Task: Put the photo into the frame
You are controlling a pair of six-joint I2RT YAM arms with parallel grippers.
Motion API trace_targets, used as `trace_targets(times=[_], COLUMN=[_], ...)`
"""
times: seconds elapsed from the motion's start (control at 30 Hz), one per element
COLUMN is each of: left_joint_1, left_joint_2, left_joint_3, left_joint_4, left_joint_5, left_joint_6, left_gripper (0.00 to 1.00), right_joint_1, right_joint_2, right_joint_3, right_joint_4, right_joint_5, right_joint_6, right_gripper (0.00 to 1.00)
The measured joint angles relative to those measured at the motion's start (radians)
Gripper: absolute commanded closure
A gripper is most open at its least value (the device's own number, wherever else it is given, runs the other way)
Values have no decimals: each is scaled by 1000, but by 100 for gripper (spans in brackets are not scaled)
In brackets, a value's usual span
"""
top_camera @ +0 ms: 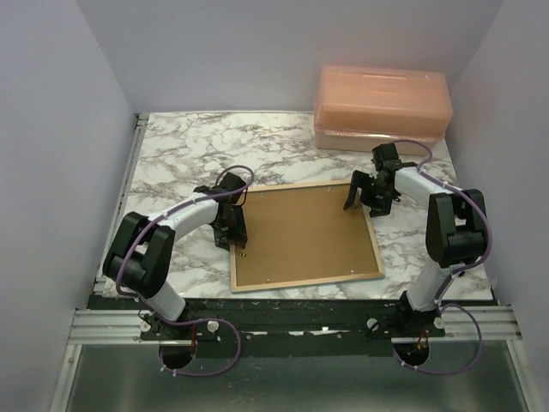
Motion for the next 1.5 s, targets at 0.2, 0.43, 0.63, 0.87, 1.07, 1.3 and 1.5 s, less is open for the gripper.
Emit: trace_targets(times=[0.2, 0.43, 0.63, 0.87, 1.07, 1.3, 1.5], left_joint_1=[-35, -62, -83, -109, -120, -119, -119], left_joint_2=[-20, -59, -106, -138, -137, -162, -160], left_joint_3=[-24, -63, -105, -135, -140, -148, -146], left_joint_4=[-5, -8, -5, -14, 3, -16, -23], left_joint_5=[-14, -26, -35, -34, -26, -39, -43], left_joint_6=[-13, -35, -58, -75, -83, -86, -90], left_gripper=[39, 40, 37, 47, 66, 99, 72], right_joint_1=[0, 0, -2, -5, -5, -5, -7], right_joint_2=[0, 2, 2, 2, 2, 2, 2], right_joint_3=[0, 0, 0, -1, -2, -2, -2], right_joint_4=[0, 0, 0, 1, 2, 3, 3], right_joint_5=[-2, -4, -7, -14, -14, -15, -19], right_joint_6=[-2, -2, -2, -2, -2, -2, -2], right_gripper=[9, 9, 9, 10, 10, 9, 9])
